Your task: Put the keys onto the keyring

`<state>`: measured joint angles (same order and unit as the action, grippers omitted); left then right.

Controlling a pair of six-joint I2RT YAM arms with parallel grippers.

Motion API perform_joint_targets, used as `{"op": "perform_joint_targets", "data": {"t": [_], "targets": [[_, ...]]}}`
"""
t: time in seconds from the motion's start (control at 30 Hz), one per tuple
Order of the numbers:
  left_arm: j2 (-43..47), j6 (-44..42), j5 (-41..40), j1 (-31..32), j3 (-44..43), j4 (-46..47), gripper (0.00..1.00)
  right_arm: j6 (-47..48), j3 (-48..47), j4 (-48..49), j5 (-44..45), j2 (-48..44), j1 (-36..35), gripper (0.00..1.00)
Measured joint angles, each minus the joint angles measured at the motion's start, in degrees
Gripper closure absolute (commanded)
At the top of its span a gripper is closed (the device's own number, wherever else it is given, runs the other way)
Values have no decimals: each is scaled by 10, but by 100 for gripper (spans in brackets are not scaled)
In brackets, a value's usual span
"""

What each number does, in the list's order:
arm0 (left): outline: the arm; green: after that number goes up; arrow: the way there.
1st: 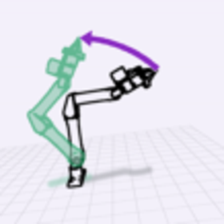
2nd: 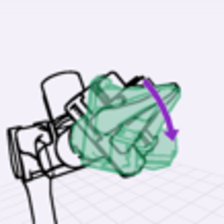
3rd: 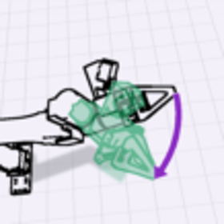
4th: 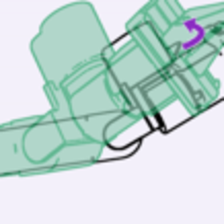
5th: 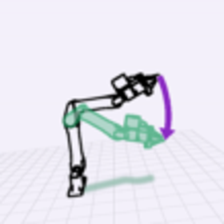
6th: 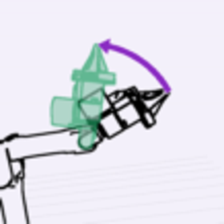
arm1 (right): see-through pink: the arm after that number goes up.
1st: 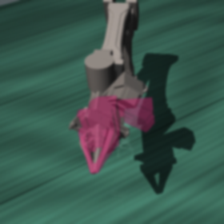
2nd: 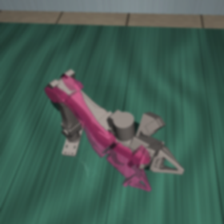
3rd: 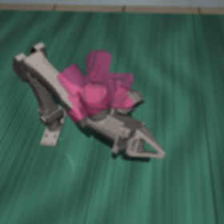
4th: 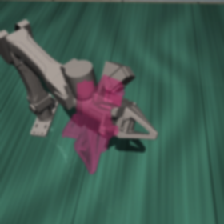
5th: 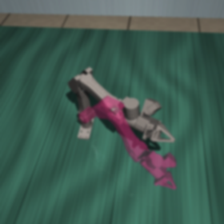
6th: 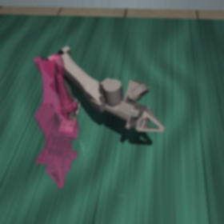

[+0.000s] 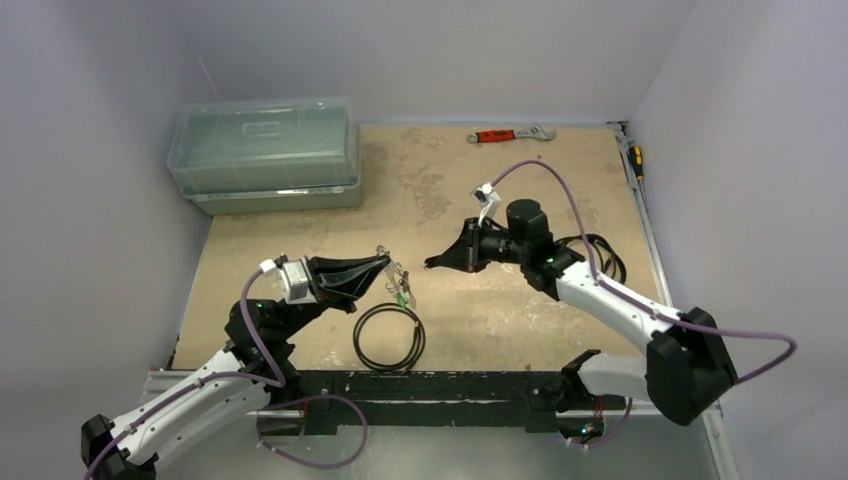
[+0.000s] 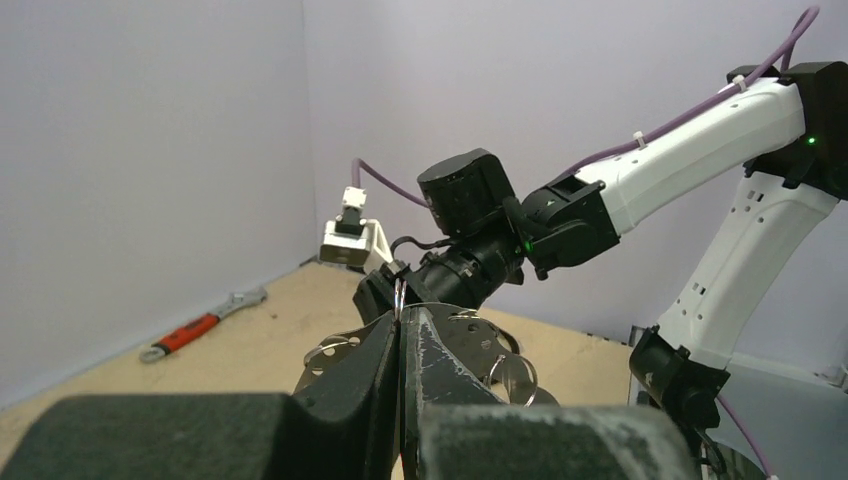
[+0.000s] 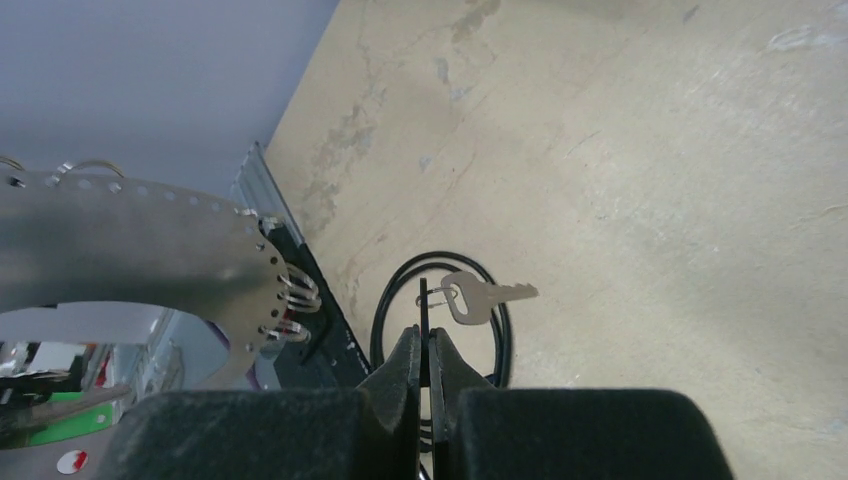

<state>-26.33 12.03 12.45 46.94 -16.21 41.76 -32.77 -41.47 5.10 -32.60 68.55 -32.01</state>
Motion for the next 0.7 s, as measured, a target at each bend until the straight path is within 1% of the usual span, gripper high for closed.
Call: {"op": "perform_joint_targets", "data": {"t": [0.07, 0.17, 0.33, 0.5, 0.6, 0.7], "targets": [[-2, 5, -7, 0, -21, -47, 100, 0, 2, 21, -11, 33, -10, 100], [-8, 7, -14, 0, -43, -85, 100, 2, 2, 40, -20, 83, -27, 100], [-38, 7, -24, 0, -49, -112, 100, 13, 12, 58, -20, 145, -35, 100], [-64, 7, -27, 1, -49, -132, 100, 37, 24, 56, 6, 198, -14, 100], [-66, 7, -28, 1, -49, -133, 100, 50, 34, 43, 30, 212, 0, 100], [-65, 9, -29, 1, -49, -131, 100, 66, 34, 14, 66, 211, 10, 89]]}}
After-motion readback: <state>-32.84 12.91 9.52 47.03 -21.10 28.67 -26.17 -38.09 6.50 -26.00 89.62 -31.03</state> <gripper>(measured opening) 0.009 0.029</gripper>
